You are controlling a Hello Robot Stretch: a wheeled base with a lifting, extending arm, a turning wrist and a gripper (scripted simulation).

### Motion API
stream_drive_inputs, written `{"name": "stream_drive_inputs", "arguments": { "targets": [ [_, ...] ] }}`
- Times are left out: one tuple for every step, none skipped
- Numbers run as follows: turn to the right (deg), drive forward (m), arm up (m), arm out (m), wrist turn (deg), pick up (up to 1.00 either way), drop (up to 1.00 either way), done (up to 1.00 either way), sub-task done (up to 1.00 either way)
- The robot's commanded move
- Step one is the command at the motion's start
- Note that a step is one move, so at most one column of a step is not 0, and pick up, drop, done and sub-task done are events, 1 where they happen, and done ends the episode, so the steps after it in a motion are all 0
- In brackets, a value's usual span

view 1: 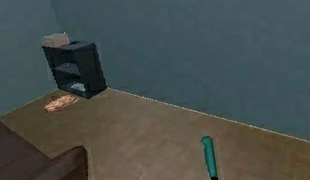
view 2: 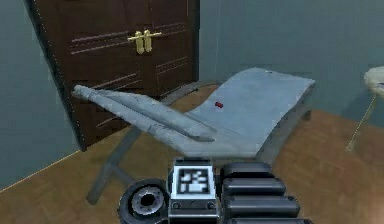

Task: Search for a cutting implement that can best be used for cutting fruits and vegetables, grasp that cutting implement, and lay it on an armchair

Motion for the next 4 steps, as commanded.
{"name": "stream_drive_inputs", "arguments": {
  "targets": [
    [-45.0,0.00,0.00,0.00,0.0,0.00,0.00,0.00,0.00],
    [-45.0,0.00,0.00,0.00,0.0,0.00,0.00,0.00,0.00],
    [-6.0,0.00,0.00,0.00,0.0,0.00,0.00,0.00,0.00],
    [0.0,0.20,0.00,0.00,0.0,0.00,0.00,0.00,0.00]
  ]
}}
